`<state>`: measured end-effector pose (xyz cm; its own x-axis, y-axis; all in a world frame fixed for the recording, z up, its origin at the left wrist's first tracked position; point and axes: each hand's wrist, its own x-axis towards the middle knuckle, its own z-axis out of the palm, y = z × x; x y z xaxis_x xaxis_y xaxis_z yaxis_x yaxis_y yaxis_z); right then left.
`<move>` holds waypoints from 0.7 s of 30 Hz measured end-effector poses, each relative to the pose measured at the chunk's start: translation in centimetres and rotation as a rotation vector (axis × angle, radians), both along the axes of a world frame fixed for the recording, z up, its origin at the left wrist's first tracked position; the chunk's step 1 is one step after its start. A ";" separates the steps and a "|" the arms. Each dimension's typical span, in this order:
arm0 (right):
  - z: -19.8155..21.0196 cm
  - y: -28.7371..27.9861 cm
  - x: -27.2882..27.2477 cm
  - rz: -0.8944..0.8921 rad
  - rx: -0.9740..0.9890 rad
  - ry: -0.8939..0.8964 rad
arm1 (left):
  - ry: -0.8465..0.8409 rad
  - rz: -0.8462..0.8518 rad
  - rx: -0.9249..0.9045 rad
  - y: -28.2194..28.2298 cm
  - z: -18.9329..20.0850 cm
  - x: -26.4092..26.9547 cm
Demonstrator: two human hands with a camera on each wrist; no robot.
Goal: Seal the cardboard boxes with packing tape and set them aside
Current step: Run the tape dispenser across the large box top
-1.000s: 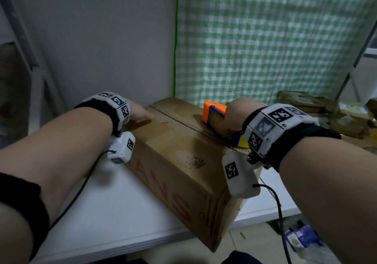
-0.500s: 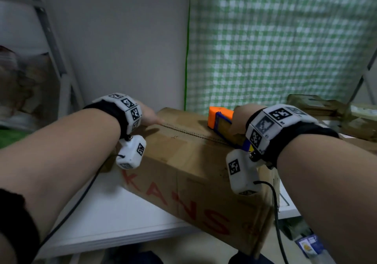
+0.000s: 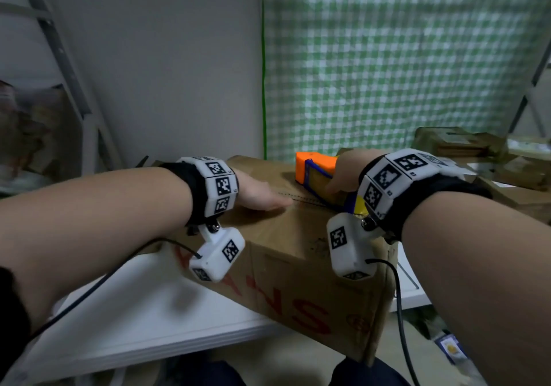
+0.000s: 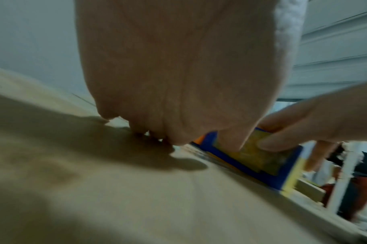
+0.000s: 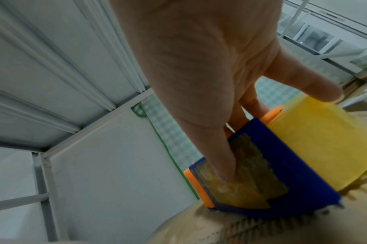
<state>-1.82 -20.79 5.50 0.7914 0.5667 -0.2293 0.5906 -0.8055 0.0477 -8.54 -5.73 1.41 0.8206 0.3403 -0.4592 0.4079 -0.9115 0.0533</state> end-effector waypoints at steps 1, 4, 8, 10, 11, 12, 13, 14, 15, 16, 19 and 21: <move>-0.5 0.1 0.9 -0.015 -0.019 0.013 | 0.018 -0.031 -0.032 -0.9 0.0 0.2; -1.0 -0.6 1.7 -0.012 -0.102 -0.039 | 0.068 -0.156 -0.119 -4.1 -0.5 0.0; -1.2 -1.5 2.0 -0.023 -0.053 -0.024 | 0.051 -0.282 -0.068 -6.7 -1.6 -0.2; -1.3 -1.8 1.9 -0.029 -0.017 -0.040 | 0.013 -0.310 -0.005 -7.9 -1.9 -0.4; -1.3 -2.1 1.8 -0.040 -0.005 -0.048 | 0.003 -0.317 0.018 -8.5 -2.1 -0.6; -1.3 -2.3 1.5 -0.050 -0.002 -0.051 | 0.002 -0.326 0.037 -9.2 -2.4 -0.7; -1.3 -2.6 1.2 -0.050 0.003 -0.057 | -0.004 -0.333 0.064 -10.0 -2.7 -0.8; -1.2 -2.9 1.0 -0.049 0.005 -0.063 | -0.023 -0.330 0.093 -10.7 -2.9 -0.8; -1.3 -3.3 1.0 -0.036 0.023 -0.063 | -0.042 -0.301 0.113 -11.3 -3.1 -0.9; -1.3 -3.8 0.8 -0.026 0.035 -0.062 | -0.044 -0.259 0.133 -11.8 -3.2 -0.9; -1.1 -5.2 0.2 -0.001 0.096 -0.029 | -0.033 -0.184 0.138 -12.5 -3.5 -1.1; -1.1 -5.9 -0.2 0.016 0.146 -0.003 | -0.036 -0.154 0.115 -12.7 -3.6 -1.4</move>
<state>-1.99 -26.74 4.41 0.7827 0.6063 -0.1410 0.6034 -0.7946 -0.0670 -9.92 -18.48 -2.16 0.8822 0.2584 -0.3937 0.2632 -0.9638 -0.0429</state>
